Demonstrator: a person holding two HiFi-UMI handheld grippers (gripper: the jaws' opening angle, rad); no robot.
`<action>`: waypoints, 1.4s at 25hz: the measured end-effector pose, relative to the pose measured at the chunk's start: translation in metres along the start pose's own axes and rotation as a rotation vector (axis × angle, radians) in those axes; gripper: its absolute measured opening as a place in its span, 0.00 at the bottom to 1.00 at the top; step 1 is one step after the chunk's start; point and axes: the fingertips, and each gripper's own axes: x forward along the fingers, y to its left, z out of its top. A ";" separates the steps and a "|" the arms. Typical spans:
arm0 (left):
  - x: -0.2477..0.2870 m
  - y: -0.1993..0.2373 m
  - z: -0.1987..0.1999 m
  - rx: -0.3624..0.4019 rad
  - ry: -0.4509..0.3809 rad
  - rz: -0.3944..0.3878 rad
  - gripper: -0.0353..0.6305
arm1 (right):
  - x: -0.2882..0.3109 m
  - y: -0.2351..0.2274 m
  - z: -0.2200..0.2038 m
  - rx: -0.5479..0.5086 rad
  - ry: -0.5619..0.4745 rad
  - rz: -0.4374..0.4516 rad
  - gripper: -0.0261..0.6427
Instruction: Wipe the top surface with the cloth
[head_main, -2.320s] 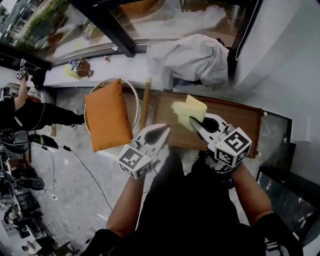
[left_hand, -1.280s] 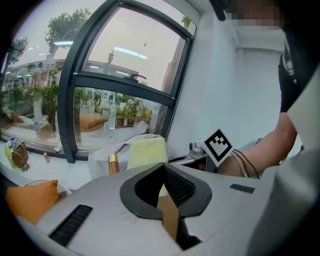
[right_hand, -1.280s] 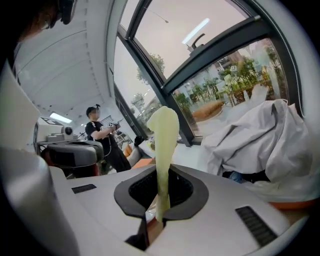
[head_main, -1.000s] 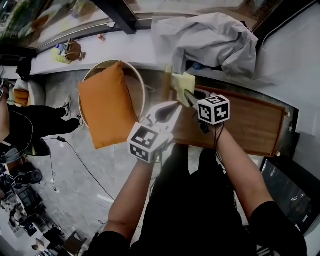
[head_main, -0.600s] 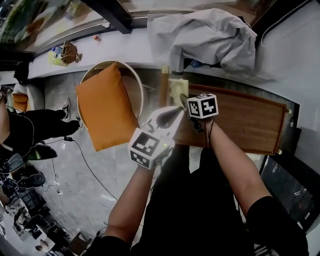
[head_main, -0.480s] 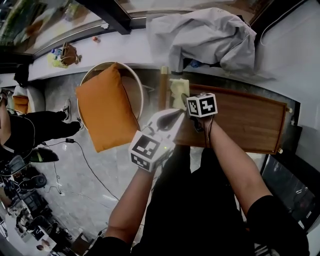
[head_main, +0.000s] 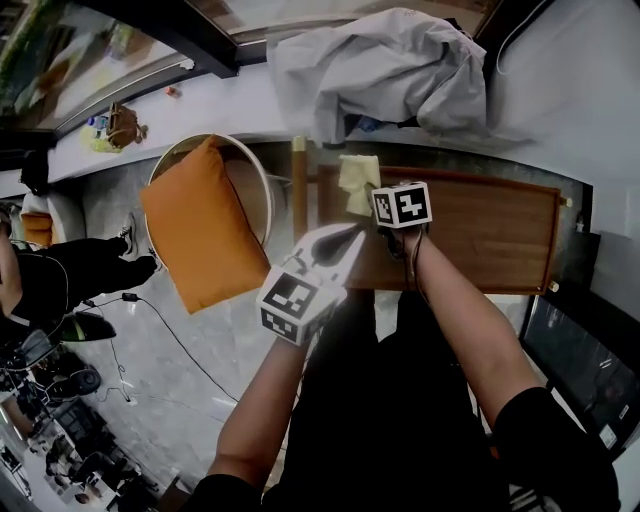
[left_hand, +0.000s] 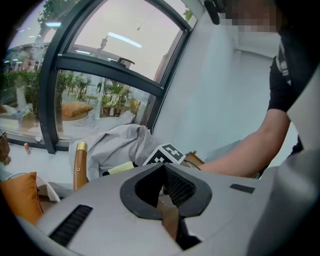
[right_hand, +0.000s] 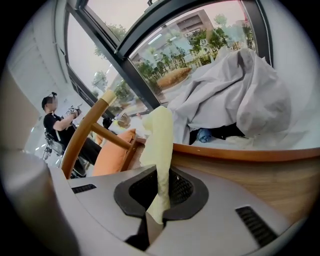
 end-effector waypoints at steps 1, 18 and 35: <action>0.003 -0.002 0.000 -0.011 0.000 -0.005 0.07 | -0.004 -0.006 -0.001 0.005 -0.002 -0.007 0.09; 0.072 -0.035 -0.008 -0.011 0.080 -0.049 0.07 | -0.078 -0.121 -0.021 0.093 -0.035 -0.115 0.09; 0.141 -0.108 -0.008 0.042 0.142 -0.137 0.07 | -0.170 -0.248 -0.050 0.177 -0.081 -0.239 0.09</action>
